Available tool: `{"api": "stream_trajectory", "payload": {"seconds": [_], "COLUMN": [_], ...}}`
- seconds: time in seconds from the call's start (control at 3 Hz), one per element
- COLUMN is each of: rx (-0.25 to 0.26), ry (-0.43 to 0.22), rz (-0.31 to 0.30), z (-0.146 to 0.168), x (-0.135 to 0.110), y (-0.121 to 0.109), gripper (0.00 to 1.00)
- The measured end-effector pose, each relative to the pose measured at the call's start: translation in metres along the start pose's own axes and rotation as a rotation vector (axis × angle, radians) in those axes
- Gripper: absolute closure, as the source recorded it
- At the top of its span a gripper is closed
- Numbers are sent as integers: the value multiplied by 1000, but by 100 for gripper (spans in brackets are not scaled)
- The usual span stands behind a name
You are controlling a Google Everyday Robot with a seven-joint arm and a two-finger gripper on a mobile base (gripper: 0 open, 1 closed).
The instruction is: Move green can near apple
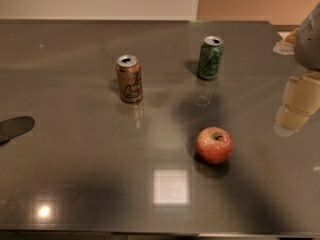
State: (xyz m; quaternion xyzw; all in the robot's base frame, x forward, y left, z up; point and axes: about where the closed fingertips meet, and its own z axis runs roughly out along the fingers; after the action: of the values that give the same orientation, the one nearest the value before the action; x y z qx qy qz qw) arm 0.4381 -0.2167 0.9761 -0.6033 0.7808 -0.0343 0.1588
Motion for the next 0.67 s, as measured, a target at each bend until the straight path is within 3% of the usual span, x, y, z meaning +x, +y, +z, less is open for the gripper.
{"api": "stream_trajectory", "payload": {"seconds": [0.67], "rx": [11], "ry": [-16], "rz": [3], "z": [-1], "x": [-2], "y": [-6], "gripper": [0]}}
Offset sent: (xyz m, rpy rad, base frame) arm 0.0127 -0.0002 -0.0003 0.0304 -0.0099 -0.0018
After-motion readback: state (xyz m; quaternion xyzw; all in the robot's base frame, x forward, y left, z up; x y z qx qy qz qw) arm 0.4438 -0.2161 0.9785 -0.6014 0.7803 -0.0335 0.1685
